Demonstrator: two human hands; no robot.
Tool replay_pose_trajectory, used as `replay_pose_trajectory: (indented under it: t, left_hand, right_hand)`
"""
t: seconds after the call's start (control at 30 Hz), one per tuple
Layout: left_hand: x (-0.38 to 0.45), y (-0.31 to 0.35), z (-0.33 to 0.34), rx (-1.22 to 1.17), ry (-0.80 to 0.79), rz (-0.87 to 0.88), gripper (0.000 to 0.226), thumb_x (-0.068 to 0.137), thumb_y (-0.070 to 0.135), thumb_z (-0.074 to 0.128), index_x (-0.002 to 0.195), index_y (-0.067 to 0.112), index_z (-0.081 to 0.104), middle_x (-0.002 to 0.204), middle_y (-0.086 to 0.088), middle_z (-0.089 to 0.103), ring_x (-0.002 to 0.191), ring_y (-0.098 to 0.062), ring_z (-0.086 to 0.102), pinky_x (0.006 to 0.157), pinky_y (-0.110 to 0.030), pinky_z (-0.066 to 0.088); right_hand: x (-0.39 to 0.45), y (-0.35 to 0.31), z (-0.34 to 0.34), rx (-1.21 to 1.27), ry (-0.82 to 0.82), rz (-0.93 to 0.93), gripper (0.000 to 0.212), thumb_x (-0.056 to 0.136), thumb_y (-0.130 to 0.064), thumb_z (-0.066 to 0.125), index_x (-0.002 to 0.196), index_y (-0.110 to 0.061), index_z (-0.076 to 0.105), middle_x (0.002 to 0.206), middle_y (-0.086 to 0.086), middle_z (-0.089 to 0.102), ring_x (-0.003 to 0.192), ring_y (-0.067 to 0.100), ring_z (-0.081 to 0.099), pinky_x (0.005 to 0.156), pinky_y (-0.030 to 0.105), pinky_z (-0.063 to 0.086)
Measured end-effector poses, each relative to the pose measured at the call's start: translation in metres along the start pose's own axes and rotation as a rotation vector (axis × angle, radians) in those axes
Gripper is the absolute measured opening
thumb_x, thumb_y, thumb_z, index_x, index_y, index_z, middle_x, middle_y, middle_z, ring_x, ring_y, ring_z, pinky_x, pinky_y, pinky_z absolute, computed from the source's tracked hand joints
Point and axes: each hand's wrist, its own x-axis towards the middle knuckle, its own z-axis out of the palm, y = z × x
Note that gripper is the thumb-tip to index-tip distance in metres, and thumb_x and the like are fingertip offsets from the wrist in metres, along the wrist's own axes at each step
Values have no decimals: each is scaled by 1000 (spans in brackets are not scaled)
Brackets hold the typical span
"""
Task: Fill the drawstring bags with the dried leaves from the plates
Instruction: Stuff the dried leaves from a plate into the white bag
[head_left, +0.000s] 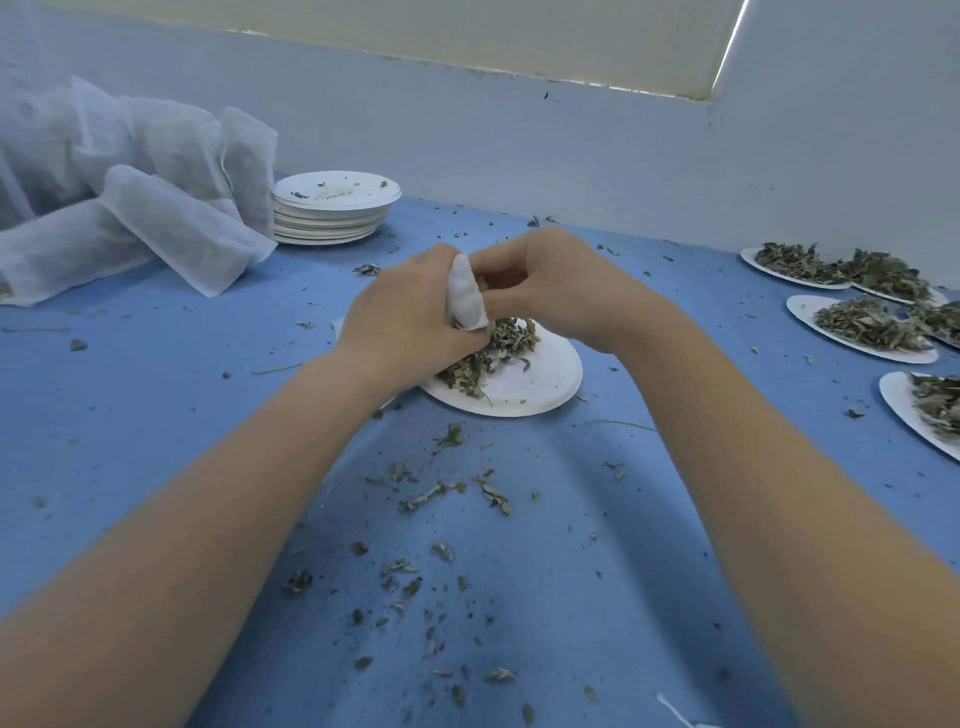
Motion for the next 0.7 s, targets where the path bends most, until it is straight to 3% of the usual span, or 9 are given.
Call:
replay_pose_trajectory:
  t: [0.03,0.07,0.1,0.27,0.4,0.5,0.57,0.7]
  left_hand:
    - [0,0,0,2,-7,3,35,72,36,68,88,22,40,77,9,46,76,-18,48,58,-29,30]
    - [0,0,0,10,-21,9,36,72,36,68,89,22,39,76,10,45,75,-18,48,56,-29,30]
    - [0,0,-1,22,-37,19,38,72,36,68,91,23,38,76,10,45,75,-18,48,56,-29,30]
    - [0,1,-1,121,-56,44,41,76,36,64,106,16,46,91,1,55,83,-24,53,64,-31,36]
    - [0,0,-1,216,-40,82,41,78,35,63,108,12,48,96,-5,58,85,-27,54,64,-31,32]
    - [1,-1,-1,231,-28,101,44,78,36,65,110,12,47,97,-5,58,86,-27,55,64,-31,34]
    - [1,-2,-1,226,-16,100,45,76,36,66,110,13,47,95,-4,58,85,-27,55,64,-32,36]
    - [1,-4,-2,181,13,87,44,76,37,66,108,14,47,87,0,53,77,-23,50,62,-31,33]
  right_hand:
    - [0,1,-1,20,-4,11,25,81,-4,66,100,-18,74,93,12,71,78,13,65,75,19,52]
    - [-1,1,-2,40,-4,28,27,81,-2,66,102,-17,73,99,14,71,92,24,66,92,34,51]
    - [-2,1,-3,65,-4,48,29,81,0,66,104,-15,72,102,15,70,101,29,64,99,42,46]
    - [1,-2,-3,92,9,133,30,79,5,67,106,-8,71,106,19,68,102,23,66,94,35,49]
    - [6,-8,-4,-72,21,165,23,77,-4,73,99,-10,74,110,26,61,110,38,53,100,48,41]
    - [9,-9,-10,-66,17,192,27,72,6,72,91,-13,75,106,22,65,97,35,63,93,38,50]
    - [12,-6,-15,54,-23,217,35,72,16,67,91,-12,74,101,18,70,88,22,68,82,26,56]
    - [15,0,-18,339,-65,226,23,81,11,62,94,-5,71,94,10,73,86,17,71,71,17,54]
